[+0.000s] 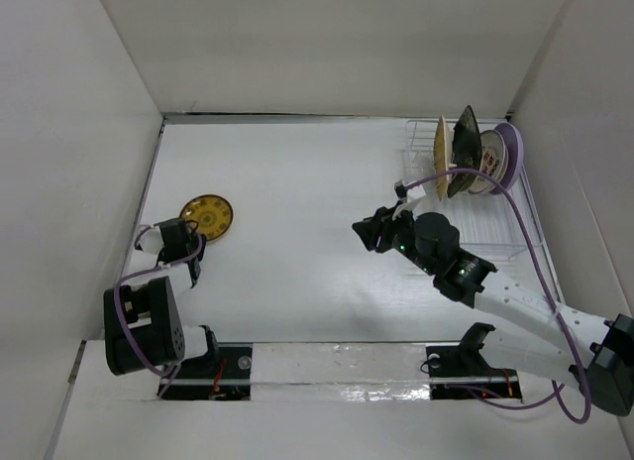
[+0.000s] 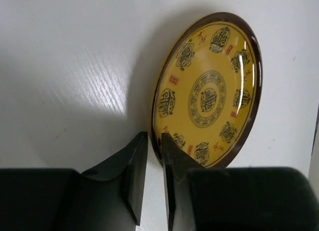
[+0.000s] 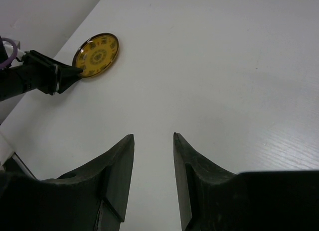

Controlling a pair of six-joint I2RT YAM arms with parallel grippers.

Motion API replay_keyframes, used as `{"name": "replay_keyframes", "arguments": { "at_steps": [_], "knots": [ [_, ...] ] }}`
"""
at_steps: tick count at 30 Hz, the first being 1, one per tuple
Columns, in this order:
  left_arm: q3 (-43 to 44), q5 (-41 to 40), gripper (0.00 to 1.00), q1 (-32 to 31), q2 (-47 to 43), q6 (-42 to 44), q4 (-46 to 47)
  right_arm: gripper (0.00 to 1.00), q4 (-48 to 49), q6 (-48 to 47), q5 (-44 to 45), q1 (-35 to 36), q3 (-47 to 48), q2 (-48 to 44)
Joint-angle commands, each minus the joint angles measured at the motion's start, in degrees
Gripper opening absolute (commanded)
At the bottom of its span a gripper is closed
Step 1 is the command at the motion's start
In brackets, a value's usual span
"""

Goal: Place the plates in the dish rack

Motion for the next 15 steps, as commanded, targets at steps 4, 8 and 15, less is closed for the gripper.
{"name": "replay_keyframes", "arguments": {
  "at_steps": [4,8,15],
  "knots": [
    [-2.47,1.44,0.00,0.21,0.89,-0.92,6.08,0.43,3.85,0.10,0.30,0.46,0.14,1.42],
    [-4.58,4.94,0.00,0.21,-0.86,-0.66,10.46,0.44,4.64,0.01,0.21,0.46,0.41,3.62],
    [-8.89,13.12,0.00,-2.34,-10.26,-0.05,16.63,0.70,6.84,1.15,-2.95,1.07,2.77,9.76]
  ]
}}
